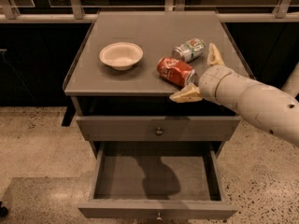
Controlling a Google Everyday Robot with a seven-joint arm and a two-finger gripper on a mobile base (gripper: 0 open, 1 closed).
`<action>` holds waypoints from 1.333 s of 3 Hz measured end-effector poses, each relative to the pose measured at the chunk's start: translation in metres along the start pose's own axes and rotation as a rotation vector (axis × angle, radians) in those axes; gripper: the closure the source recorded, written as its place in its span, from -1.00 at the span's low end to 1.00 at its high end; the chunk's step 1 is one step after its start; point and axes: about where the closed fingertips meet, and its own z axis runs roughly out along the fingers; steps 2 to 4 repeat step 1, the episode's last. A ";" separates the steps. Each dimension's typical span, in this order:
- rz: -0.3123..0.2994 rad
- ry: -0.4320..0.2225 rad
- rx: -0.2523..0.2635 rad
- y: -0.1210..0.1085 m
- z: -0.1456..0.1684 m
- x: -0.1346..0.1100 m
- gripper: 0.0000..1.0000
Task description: Pick coke can from middle drawer and place on counter
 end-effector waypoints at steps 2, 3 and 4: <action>0.000 0.000 0.000 0.000 0.000 0.000 -1.00; 0.000 0.000 0.000 0.000 0.000 0.000 -1.00; 0.000 0.000 0.000 0.000 0.000 0.000 -1.00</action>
Offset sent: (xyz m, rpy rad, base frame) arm 0.0000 0.0000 0.0000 0.0000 0.0000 0.0000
